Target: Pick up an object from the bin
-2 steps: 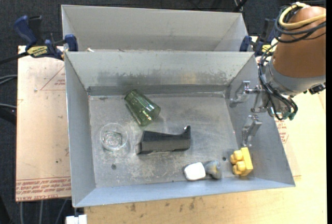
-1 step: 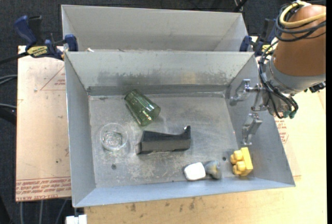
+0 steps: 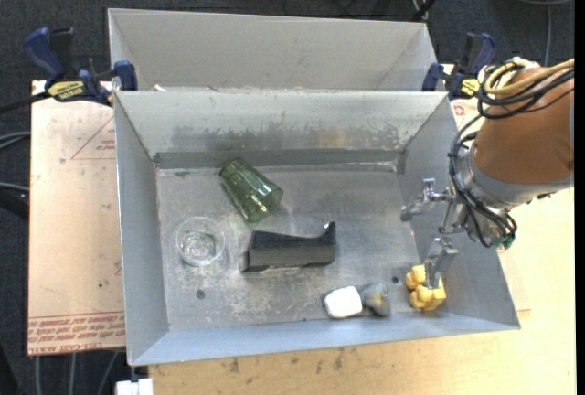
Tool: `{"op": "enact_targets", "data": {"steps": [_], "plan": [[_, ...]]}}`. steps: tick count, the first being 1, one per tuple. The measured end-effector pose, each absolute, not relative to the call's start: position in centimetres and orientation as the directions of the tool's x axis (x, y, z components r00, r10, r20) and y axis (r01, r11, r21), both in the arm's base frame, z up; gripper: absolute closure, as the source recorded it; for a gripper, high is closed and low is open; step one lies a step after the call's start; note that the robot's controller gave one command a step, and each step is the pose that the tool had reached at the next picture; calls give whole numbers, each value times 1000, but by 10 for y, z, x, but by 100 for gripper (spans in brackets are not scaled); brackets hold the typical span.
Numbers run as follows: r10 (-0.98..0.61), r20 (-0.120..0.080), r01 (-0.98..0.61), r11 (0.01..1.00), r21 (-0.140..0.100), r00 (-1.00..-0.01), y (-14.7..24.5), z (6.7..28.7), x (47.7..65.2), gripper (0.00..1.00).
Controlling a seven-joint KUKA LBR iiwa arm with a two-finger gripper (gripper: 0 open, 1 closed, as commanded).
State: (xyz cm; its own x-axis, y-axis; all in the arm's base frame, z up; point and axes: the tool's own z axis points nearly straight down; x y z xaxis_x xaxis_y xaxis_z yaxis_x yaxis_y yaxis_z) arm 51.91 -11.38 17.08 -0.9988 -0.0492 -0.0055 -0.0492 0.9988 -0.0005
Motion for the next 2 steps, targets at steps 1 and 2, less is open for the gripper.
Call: {"op": "enact_targets", "data": {"steps": [1, 2], "plan": [[-372, 1, -372, 928, 2, -928, -139, 152, 495, 0], [-393, -2, -393, 919, 1, -919, -148, 131, 491, 0]]}}
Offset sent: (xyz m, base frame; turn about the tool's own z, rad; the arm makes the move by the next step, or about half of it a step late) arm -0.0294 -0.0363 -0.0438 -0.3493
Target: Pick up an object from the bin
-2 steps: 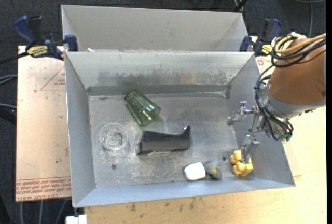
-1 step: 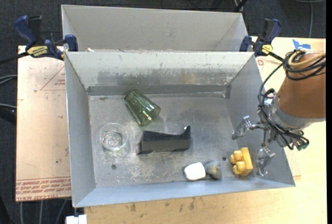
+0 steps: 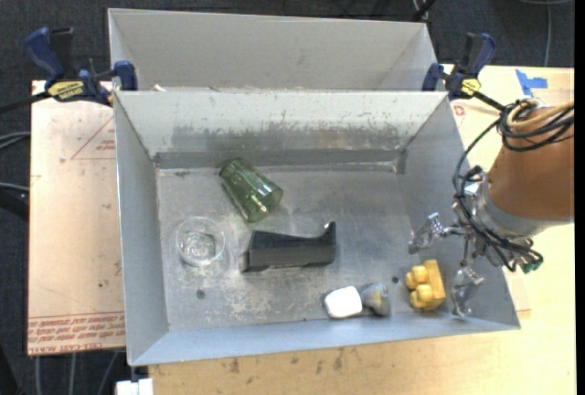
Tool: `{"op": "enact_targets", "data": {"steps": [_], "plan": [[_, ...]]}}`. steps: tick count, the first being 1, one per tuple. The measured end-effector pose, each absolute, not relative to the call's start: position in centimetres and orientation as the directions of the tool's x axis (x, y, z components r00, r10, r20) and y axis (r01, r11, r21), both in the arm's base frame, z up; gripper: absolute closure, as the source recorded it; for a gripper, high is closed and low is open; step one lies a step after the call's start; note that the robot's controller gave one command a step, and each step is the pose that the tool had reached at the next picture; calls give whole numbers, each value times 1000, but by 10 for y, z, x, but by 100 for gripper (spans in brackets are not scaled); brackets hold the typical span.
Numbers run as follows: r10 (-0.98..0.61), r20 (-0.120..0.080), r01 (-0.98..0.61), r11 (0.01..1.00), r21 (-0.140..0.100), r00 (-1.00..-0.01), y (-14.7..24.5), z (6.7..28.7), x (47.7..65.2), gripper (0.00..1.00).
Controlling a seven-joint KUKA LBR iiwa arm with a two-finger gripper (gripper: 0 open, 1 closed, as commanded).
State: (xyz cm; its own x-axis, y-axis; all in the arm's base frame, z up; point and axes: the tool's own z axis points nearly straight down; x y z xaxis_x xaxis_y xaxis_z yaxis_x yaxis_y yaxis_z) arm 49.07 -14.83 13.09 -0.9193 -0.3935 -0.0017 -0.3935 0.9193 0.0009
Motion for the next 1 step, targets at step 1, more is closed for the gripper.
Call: {"op": "enact_targets", "data": {"steps": [1], "plan": [[-523, -16, -523, 852, 1, -852, -147, 75, 500, 0]]}}
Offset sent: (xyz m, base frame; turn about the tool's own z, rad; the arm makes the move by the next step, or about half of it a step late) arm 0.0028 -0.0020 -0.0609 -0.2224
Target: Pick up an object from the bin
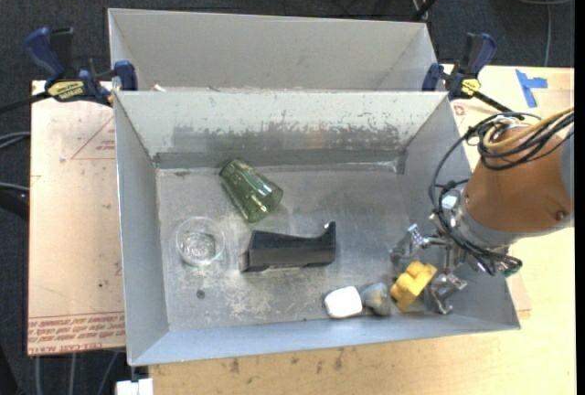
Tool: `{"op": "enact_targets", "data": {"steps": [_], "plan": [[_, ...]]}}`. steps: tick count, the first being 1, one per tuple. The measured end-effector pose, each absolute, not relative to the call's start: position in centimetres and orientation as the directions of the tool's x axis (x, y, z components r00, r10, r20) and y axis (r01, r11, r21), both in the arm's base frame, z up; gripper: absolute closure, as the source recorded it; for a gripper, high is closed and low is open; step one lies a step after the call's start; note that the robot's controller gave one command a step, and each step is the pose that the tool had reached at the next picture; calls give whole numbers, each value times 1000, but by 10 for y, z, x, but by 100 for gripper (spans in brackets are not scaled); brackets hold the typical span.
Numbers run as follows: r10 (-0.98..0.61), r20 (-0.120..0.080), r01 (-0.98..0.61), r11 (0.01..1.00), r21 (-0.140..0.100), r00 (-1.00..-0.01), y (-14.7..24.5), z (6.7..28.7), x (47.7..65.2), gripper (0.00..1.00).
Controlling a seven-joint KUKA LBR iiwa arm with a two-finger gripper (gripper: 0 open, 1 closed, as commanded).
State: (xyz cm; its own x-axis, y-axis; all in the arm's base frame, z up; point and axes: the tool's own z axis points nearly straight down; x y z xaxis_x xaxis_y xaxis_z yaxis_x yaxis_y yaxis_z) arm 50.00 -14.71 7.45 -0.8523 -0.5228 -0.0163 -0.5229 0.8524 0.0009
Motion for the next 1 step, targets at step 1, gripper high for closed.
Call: {"op": "enact_targets", "data": {"steps": [1], "plan": [[-583, -23, -583, 812, -2, -812, -142, 75, 501, 100]]}}
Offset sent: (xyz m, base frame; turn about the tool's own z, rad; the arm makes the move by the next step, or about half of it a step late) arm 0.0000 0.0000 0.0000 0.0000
